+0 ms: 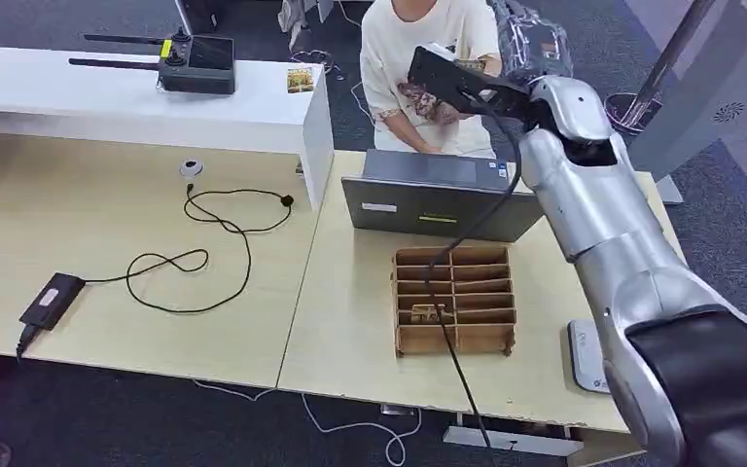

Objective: Pass the card to the sensor for recognition and then transmit it.

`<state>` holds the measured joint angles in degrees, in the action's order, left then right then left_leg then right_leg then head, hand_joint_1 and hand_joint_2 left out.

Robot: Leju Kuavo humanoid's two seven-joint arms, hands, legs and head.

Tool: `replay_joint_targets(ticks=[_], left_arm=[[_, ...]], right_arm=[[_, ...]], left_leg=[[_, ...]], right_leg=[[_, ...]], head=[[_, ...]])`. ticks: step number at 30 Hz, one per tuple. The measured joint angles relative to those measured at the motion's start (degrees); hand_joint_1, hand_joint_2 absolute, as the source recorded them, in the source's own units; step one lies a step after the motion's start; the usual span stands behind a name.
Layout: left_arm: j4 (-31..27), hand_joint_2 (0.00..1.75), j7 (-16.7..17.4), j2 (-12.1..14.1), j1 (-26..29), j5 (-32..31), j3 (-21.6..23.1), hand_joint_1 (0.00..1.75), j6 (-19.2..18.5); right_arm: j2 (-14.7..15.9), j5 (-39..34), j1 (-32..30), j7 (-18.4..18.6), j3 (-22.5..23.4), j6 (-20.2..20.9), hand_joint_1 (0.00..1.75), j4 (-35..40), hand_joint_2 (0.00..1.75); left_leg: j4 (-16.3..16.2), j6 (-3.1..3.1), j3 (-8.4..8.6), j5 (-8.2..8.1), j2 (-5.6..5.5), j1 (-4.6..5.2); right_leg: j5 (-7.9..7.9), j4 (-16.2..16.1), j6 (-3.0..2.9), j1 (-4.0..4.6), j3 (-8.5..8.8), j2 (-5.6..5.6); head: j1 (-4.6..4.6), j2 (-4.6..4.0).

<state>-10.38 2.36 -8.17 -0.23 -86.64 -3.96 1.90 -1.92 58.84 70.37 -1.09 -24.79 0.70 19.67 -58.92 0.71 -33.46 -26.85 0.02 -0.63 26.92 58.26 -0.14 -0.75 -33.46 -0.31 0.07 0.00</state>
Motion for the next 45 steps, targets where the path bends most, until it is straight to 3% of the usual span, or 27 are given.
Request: replay_joint_targets(ticks=[4, 11, 15, 19, 21, 26, 30, 34, 38, 40, 42, 43, 45], left_arm=[[0.00, 1.75, 0.04, 0.00, 0.00, 0.04, 0.00, 0.00, 0.04], [0.00, 1.75, 0.50, -0.15, 0.02, 0.11, 0.00, 0.00, 0.33], [0.00, 1.75, 0.59, -0.31, 0.02, 0.11, 0.00, 0.00, 0.68], [0.00, 1.75, 1.18, -0.48, 0.02, 0.11, 0.00, 0.00, 0.68], [0.00, 1.75, 1.22, -0.48, 0.02, 0.11, 0.00, 0.00, 0.85], [0.00, 1.75, 1.22, -0.48, 0.02, 0.11, 0.00, 0.00, 0.92], [0.00, 1.75, 1.29, -0.44, 0.00, 0.09, 0.00, 0.00, 0.85], [0.00, 1.75, 1.38, -0.37, -0.03, 0.04, 0.00, 0.00, 0.85], [0.00, 1.75, 1.14, -0.31, -0.04, 0.13, 0.00, 0.00, 0.92], [0.00, 1.75, 1.22, -0.31, -0.05, 0.17, 0.00, 0.00, 1.01], [0.00, 1.75, 1.82, -0.33, -0.07, 0.15, 0.00, 0.00, 1.05], [0.00, 1.75, 2.17, -0.33, -0.06, 0.15, 0.00, 0.00, 1.05], [0.00, 1.75, 2.51, -0.31, -0.06, 0.09, 0.00, 0.00, 1.14]], right_arm=[[0.24, 0.77, -0.67, -2.21, 0.17, -2.04, 0.00, 0.15, 1.75], [0.28, -1.10, -4.67, -8.46, 0.77, -10.47, 0.00, 3.30, 1.75], [0.26, -7.51, -11.38, -14.14, 3.36, -17.14, 0.00, 11.09, 1.75], [0.28, -16.49, -22.10, -16.00, 7.20, -19.82, 0.00, 24.93, 1.75], [0.28, -23.49, -27.62, -17.77, 9.23, -18.79, 0.00, 32.82, 1.75], [0.28, -42.59, -43.10, -22.05, 14.65, -11.71, 0.00, 54.63, 1.75], [0.35, -49.94, -52.15, -23.43, 17.92, -6.15, 0.00, 64.64, 1.75], [1.44, -59.06, -59.40, -23.32, 19.52, 3.13, 0.00, 69.11, 1.75], [2.34, -64.16, -66.01, -23.02, 20.54, 8.36, 0.00, 71.06, 1.75], [2.34, -64.13, -69.57, -21.33, 20.65, 9.51, 0.00, 70.97, 1.75], [2.69, -59.20, -72.75, -18.07, 20.46, 9.13, 0.00, 69.28, 1.75], [3.02, -56.07, -73.99, -16.93, 20.13, 8.28, 0.00, 67.64, 0.00], [3.74, -52.67, -76.06, -15.71, 19.47, 7.61, 0.00, 64.08, 0.00]], left_leg=[[0.00, 0.00, 0.00, 0.00, 0.00, -0.01], [0.00, 0.00, 0.00, 0.00, 0.00, -0.01], [0.00, 0.00, 0.00, 0.00, -0.03, -0.01], [0.00, 0.00, -0.04, -0.01, -0.08, -0.01], [0.01, -0.01, -0.05, -0.02, -0.11, -0.01], [0.02, -0.04, -0.11, -0.08, -0.19, -0.01], [0.03, -0.04, -0.11, -0.08, -0.12, -0.01], [0.03, -0.05, -0.12, -0.08, -0.11, -0.01], [0.04, -0.05, -0.10, -0.08, -0.12, -0.01], [0.04, -0.04, -0.11, -0.09, -0.10, -0.01], [0.05, -0.04, -0.11, -0.12, -0.11, -0.02], [0.05, -0.04, -0.14, -0.12, -0.11, -0.01], [0.05, -0.04, -0.19, -0.11, -0.12, -0.01]], right_leg=[[0.00, 0.00, 0.00, 0.01, 0.00, 0.00], [0.00, 0.00, 0.00, 0.02, 0.01, -0.01], [0.00, -0.01, 0.01, 0.01, 0.02, -0.03], [0.01, -0.05, 0.01, 0.01, 0.02, -0.07], [0.01, -0.08, 0.02, 0.01, 0.02, -0.08], [0.07, -0.13, 0.06, 0.01, -0.01, -0.15], [0.07, -0.14, 0.05, 0.01, -0.03, -0.11], [0.07, -0.14, 0.06, 0.01, -0.03, -0.10], [0.07, -0.15, 0.06, 0.01, -0.01, -0.11], [0.07, -0.15, 0.06, 0.01, -0.05, -0.09], [0.08, -0.15, 0.06, 0.02, -0.02, -0.10], [0.08, -0.15, 0.06, 0.01, -0.04, -0.10], [0.08, -0.15, 0.06, 0.01, -0.07, -0.11]], head=[[0.00, 0.00], [-0.02, 0.02], [-0.02, 0.00], [0.00, 0.00], [0.02, 0.02], [0.00, 0.00], [0.00, 0.00], [0.00, 0.02], [0.02, 0.02], [-0.02, 0.00], [0.02, 0.00], [-0.02, 0.00], [0.00, 0.00]])
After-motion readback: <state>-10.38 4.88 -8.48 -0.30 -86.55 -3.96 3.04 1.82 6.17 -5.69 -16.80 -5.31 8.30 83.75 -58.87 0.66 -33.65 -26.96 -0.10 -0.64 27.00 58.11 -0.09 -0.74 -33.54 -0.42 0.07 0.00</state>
